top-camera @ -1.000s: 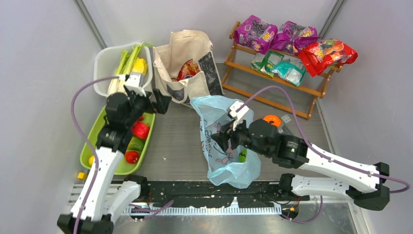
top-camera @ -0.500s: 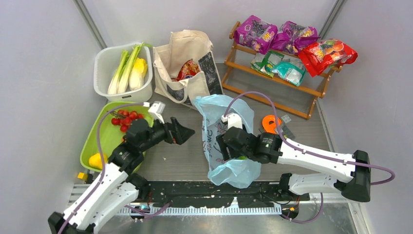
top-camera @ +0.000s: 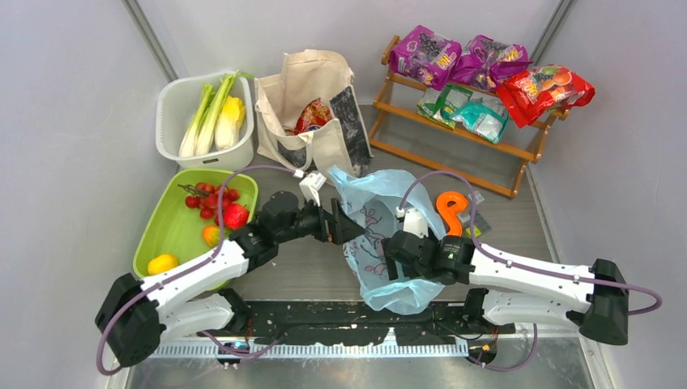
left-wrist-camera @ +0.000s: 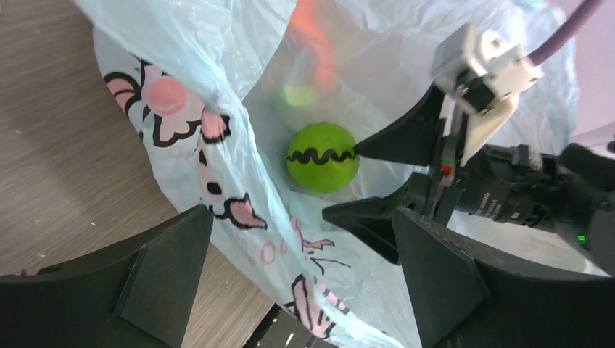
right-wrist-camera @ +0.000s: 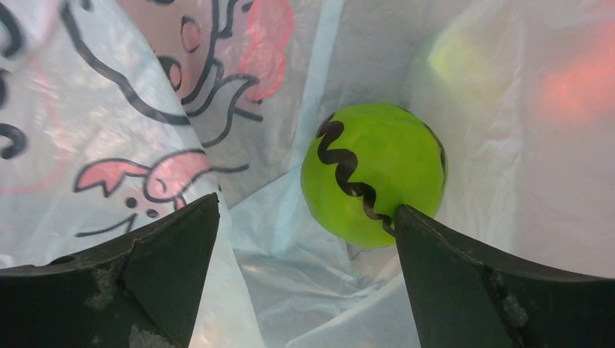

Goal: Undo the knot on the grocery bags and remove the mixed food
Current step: Pick up the fake fruit from the takeout bag.

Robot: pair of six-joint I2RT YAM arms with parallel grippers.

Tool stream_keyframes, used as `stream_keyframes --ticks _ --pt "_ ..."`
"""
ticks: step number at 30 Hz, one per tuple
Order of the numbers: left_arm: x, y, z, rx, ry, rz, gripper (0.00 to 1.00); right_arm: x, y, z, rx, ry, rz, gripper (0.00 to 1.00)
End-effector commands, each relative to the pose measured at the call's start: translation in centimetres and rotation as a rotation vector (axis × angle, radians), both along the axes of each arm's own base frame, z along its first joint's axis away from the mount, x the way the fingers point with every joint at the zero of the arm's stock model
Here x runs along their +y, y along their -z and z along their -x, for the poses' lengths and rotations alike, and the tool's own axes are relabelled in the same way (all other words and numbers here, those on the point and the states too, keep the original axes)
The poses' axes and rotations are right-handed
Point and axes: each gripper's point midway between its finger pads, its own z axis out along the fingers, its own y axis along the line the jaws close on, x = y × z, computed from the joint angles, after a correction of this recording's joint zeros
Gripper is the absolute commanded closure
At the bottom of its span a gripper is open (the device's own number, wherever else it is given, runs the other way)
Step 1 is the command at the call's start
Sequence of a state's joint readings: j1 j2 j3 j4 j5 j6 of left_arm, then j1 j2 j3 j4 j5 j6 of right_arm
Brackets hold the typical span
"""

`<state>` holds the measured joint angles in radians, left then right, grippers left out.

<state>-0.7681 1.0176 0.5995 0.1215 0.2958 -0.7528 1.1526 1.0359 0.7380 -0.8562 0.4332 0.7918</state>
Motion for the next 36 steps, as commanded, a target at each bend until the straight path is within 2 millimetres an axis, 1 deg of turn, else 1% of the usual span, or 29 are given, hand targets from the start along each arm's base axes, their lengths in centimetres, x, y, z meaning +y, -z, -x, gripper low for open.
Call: stream_keyframes --ticks 1,2,3,4,5,6,9,10,13,15,17,18,19,20,21,22,23,24,25,26,27,28,29,30,31,33,34,35,36 --pt "-2.3 -0.9 -0.6 -0.028 0.020 0.049 0.00 -0.6 3.1 0.7 0.065 0.074 -0.017 0.01" --pt "-2.5 -0.4 -0.6 -0.018 0.020 0.034 0.02 -1.0 3.8 0.7 0.073 0.084 -0.006 0.01" --pt "-2.7 0.0 -0.7 -0.016 0.021 0.022 0.06 -0.8 4.1 0.6 0.078 0.087 -0.019 0.01" --pt "-2.7 0.3 -0.7 -0.013 0.022 0.010 0.15 -1.0 4.6 0.5 0.081 0.099 -0.021 0.01" --pt "-2.8 0.6 -0.6 -0.011 0.023 -0.005 0.28 -1.1 5.0 0.5 0.088 0.105 -0.018 0.01" --pt "-2.8 0.8 -0.6 -0.012 0.023 -0.018 0.36 -1.3 5.6 0.4 0.092 0.116 -0.018 0.01" --pt "-2.6 1.2 -0.7 -0.017 0.021 -0.049 0.57 -1.7 6.4 0.0 0.089 0.127 -0.007 0.01" --pt "-2.6 1.4 -0.8 -0.018 0.018 -0.058 0.66 -1.7 6.8 -0.3 0.087 0.134 -0.004 0.01" --pt "-2.4 1.6 -0.8 -0.023 0.018 -0.080 0.79 -1.6 7.3 -0.9 0.078 0.129 0.014 0.01" --pt "-2.1 1.9 -0.8 -0.024 0.012 -0.097 0.86 -1.0 7.2 -1.6 0.061 0.118 0.011 0.02" --pt "-1.8 2.1 -0.9 -0.025 0.003 -0.115 0.94 0.0 6.8 -2.3 0.035 0.096 -0.005 0.14" --pt "-1.7 2.1 -1.0 -0.025 -0.003 -0.119 0.98 0.7 6.4 -2.9 0.012 0.077 -0.023 0.24" --pt "-1.7 1.9 -1.1 -0.030 -0.010 -0.118 1.00 1.3 6.0 -3.3 -0.001 0.068 -0.035 0.33" --pt "-1.6 1.5 -1.2 -0.040 -0.019 -0.112 1.00 1.8 5.8 -3.8 -0.018 0.040 -0.037 0.37" --pt "-1.5 1.1 -1.4 -0.049 -0.027 -0.106 1.00 2.6 5.1 -4.3 -0.035 0.024 -0.050 0.45" --pt "-1.4 0.7 -1.5 -0.057 -0.039 -0.102 1.00 3.1 4.9 -4.7 -0.048 -0.007 -0.042 0.48" --pt "-1.1 0.5 -1.7 -0.066 -0.059 -0.102 1.00 4.1 3.9 -5.4 -0.067 -0.024 -0.060 0.54" --pt "-0.7 0.3 -1.9 -0.074 -0.083 -0.105 1.00 4.5 3.7 -5.6 -0.072 -0.058 -0.046 0.56" --pt "-0.3 0.2 -2.2 -0.085 -0.108 -0.109 1.00 5.4 2.5 -6.3 -0.091 -0.070 -0.066 0.60" --pt "0.1 0.1 -2.4 -0.095 -0.131 -0.110 1.00 5.7 2.2 -6.5 -0.098 -0.098 -0.055 0.61" --pt "0.5 0.3 -2.5 -0.100 -0.144 -0.117 1.00 6.4 0.8 -7.1 -0.120 -0.106 -0.079 0.63" --pt "0.7 0.3 -2.5 -0.106 -0.147 -0.123 1.00 6.6 0.2 -7.3 -0.131 -0.125 -0.082 0.63" --pt "0.8 0.3 -2.4 -0.114 -0.144 -0.128 1.00 7.1 -1.3 -7.7 -0.155 -0.128 -0.113 0.63" --pt "0.8 0.4 -2.3 -0.118 -0.138 -0.136 1.00 7.2 -1.9 -7.8 -0.164 -0.142 -0.126 0.63" --pt "0.9 0.5 -2.3 -0.124 -0.131 -0.144 1.00 7.4 -3.3 -8.0 -0.188 -0.149 -0.159 0.63" --pt "0.9 0.6 -2.2 -0.135 -0.118 -0.155 1.00 7.5 -5.4 -8.1 -0.223 -0.158 -0.211 0.63" --pt "0.8 0.5 -2.1 -0.144 -0.109 -0.157 1.00 7.4 -6.1 -8.1 -0.238 -0.159 -0.228 0.63" --pt "0.8 0.4 -2.1 -0.156 -0.099 -0.161 1.00 7.3 -7.4 -8.0 -0.268 -0.164 -0.264 0.63" --pt "0.7 0.4 -2.1 -0.164 -0.090 -0.164 1.00 7.2 -7.9 -7.9 -0.281 -0.165 -0.280 0.63"
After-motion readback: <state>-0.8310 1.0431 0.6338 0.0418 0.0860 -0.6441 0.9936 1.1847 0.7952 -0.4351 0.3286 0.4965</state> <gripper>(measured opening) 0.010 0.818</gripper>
